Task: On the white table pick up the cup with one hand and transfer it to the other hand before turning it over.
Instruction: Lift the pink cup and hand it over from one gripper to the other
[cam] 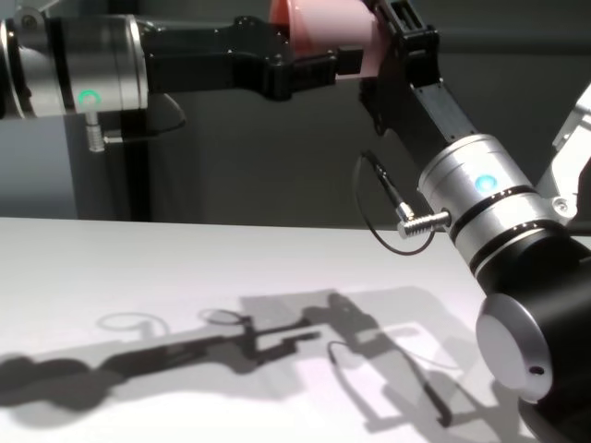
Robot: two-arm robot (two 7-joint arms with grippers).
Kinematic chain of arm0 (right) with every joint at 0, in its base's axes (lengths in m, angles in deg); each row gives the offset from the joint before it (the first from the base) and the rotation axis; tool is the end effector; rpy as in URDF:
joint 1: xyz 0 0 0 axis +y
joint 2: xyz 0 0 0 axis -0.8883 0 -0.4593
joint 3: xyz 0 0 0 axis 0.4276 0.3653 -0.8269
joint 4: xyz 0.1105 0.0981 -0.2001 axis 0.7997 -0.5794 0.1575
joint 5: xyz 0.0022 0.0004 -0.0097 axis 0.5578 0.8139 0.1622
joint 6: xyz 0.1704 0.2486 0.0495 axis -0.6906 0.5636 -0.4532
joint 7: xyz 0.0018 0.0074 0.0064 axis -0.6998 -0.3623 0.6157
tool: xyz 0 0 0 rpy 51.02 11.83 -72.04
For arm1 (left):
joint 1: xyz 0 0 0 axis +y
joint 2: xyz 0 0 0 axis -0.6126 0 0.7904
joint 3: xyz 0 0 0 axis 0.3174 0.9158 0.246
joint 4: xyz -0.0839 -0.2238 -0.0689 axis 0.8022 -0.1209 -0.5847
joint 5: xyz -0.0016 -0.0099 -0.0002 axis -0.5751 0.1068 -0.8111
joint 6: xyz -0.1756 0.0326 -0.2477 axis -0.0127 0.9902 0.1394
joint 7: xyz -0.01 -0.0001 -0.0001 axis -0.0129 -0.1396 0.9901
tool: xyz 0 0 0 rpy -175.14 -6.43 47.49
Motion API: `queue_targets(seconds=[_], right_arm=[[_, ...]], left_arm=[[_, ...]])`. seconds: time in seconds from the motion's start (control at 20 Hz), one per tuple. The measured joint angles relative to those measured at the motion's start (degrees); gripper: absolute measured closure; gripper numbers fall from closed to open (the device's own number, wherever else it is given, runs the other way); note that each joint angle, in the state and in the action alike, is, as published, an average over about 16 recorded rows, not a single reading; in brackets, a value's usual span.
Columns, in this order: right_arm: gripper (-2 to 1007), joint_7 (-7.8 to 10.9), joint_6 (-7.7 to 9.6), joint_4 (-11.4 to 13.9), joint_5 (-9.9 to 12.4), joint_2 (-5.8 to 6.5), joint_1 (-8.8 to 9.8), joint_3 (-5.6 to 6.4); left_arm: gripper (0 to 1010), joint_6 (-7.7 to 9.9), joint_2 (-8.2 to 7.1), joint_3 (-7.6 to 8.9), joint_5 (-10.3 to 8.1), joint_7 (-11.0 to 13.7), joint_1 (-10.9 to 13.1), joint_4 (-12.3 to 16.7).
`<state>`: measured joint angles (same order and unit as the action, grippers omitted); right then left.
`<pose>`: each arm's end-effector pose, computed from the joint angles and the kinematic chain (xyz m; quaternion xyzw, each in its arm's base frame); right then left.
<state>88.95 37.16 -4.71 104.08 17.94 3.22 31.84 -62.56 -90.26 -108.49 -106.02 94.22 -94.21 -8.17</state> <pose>0.4067 0.1200 -0.2569 0.5089 0.4051 -0.2280 0.7245 0.4603 0.0005 -0.1568 0.0410 -0.1320 0.1677 0.9761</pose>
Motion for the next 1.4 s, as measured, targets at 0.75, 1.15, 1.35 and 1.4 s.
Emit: queue_targets(seconds=[0.75,1.15,1.35,1.4], right_arm=[[267,0.04,0.0,0.01,0.01,0.0,0.0,0.0],[267,0.05,0.0,0.01,0.02,0.0,0.0,0.0],[267,0.05,0.0,0.01,0.02,0.0,0.0,0.0],[267,0.05,0.0,0.01,0.02,0.0,0.0,0.0]], left_arm=[[181,-0.4,-0.57,0.22,-0.14,-0.01,0.48,0.54],[33,-0.8,-2.33,0.8,-0.75,0.17,1.85,2.07],[9,-0.64,-3.63,1.15,-1.13,0.08,2.87,3.26],[9,-0.54,-3.97,1.25,-1.21,-0.04,3.15,3.6]])
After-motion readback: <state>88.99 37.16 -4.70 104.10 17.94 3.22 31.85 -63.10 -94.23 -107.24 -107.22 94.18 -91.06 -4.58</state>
